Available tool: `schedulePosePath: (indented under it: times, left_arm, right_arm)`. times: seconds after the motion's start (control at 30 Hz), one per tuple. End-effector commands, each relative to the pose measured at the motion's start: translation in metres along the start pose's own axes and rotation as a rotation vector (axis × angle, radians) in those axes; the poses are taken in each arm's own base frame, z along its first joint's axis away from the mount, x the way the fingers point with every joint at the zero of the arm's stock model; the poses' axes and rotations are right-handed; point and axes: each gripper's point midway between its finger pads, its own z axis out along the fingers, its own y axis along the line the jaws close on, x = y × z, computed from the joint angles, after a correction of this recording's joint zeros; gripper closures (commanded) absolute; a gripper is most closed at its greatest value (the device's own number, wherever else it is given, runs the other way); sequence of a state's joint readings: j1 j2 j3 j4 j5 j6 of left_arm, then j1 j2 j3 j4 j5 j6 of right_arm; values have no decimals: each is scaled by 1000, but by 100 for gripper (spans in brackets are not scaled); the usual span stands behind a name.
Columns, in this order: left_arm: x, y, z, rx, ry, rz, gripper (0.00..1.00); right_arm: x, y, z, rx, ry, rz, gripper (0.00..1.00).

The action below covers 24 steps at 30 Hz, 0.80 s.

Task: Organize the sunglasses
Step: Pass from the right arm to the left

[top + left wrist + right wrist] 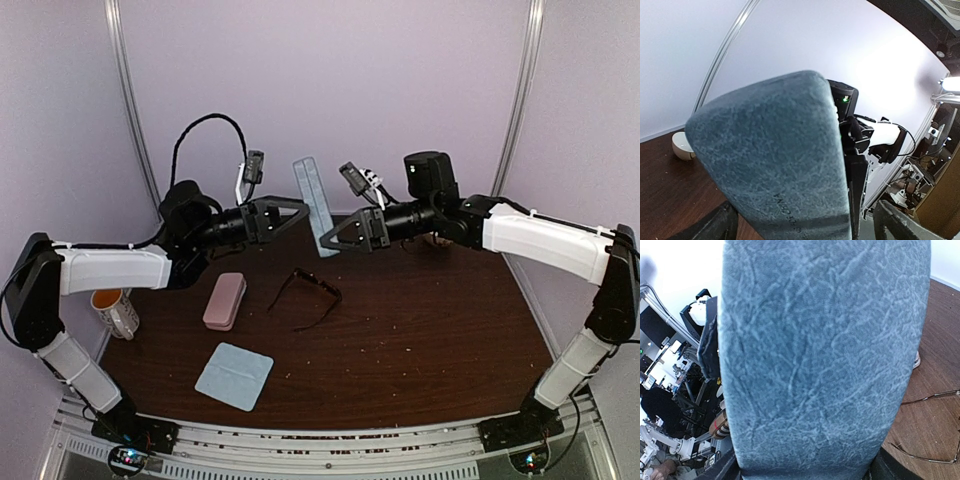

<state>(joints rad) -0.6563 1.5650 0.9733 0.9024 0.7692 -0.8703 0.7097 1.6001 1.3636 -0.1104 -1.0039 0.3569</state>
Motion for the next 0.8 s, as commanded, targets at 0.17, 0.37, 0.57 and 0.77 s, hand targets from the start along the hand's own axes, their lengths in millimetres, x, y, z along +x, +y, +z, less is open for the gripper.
schedulePosePath:
  times: [0.17, 0.37, 0.57, 0.77]
  left_arm:
    - [-24, -14, 6, 47, -39, 35, 2]
    - [-21, -6, 9, 28, -34, 17, 2]
    - [-21, -7, 10, 39, -34, 17, 11]
    - [-18, -8, 7, 48, -42, 13, 44]
  right_arm:
    - [2, 8, 0, 15, 6, -76, 67]
    - [6, 14, 2, -13, 19, -89, 67]
    - [7, 18, 2, -34, 18, -96, 68]
    - [4, 20, 3, -50, 8, -92, 68]
